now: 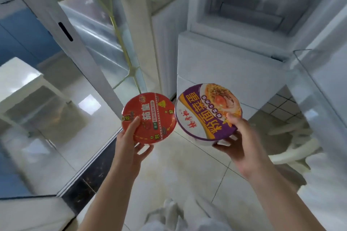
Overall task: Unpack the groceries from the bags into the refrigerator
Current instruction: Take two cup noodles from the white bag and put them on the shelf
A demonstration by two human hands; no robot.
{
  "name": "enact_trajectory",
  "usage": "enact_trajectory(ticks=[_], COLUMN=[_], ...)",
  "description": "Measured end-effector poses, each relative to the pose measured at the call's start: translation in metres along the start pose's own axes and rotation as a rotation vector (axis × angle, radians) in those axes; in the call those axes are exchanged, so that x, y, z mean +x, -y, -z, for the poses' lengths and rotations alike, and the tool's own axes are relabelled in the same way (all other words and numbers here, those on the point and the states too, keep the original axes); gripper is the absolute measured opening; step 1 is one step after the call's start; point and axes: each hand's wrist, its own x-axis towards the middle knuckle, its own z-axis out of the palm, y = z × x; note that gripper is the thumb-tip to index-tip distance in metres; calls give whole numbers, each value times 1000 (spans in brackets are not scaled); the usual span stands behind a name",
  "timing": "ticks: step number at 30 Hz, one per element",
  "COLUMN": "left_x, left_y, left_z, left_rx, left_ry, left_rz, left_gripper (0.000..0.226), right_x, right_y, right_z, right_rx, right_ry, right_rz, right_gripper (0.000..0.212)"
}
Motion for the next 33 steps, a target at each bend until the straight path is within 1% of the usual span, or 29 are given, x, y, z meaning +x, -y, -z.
enact_trajectory(ticks=[3, 5, 7, 9, 13, 14, 17, 22, 27, 31, 33], left_x=[30, 49, 69, 84, 110, 114, 128, 146, 155, 154, 152], left_y=[-27, -44, -60, -76, -110, -119, -144, -185, -224, -252, -269], left_z=[-34, -61, -91, -118, -177, -191, -231, -294, -351, -391, -408], left_rx=[14, 30, 55, 69, 72, 73, 85, 103, 103, 111, 124], left_ry=[51, 80, 101, 121, 188, 209, 258, 382, 503, 631, 699], left_rz=[9, -3, -16, -39, -120, -143, -195, -241, -261, -307, -326], left_gripper=[69, 55, 42, 39, 34, 37, 54, 51, 43, 51, 58], right_x=[19, 34, 53, 70, 108, 117, 141, 167, 179, 178, 177], right_y=[22, 38, 57, 76, 121, 133, 168, 228, 280, 316, 332], right_z=[-8, -13, -17, -22, -28, -30, -35, -47, -60, -73, -79], right_rx=[39, 69, 90, 122, 166, 172, 197, 228, 279, 275, 273], right_ry=[-39, -64, -81, -96, -110, -119, -144, -135, -171, -225, -246], right_rz=[61, 94, 123, 146, 205, 224, 297, 423, 538, 659, 709], right_gripper=[62, 64, 72, 74, 68, 69, 68, 71, 73, 68, 69])
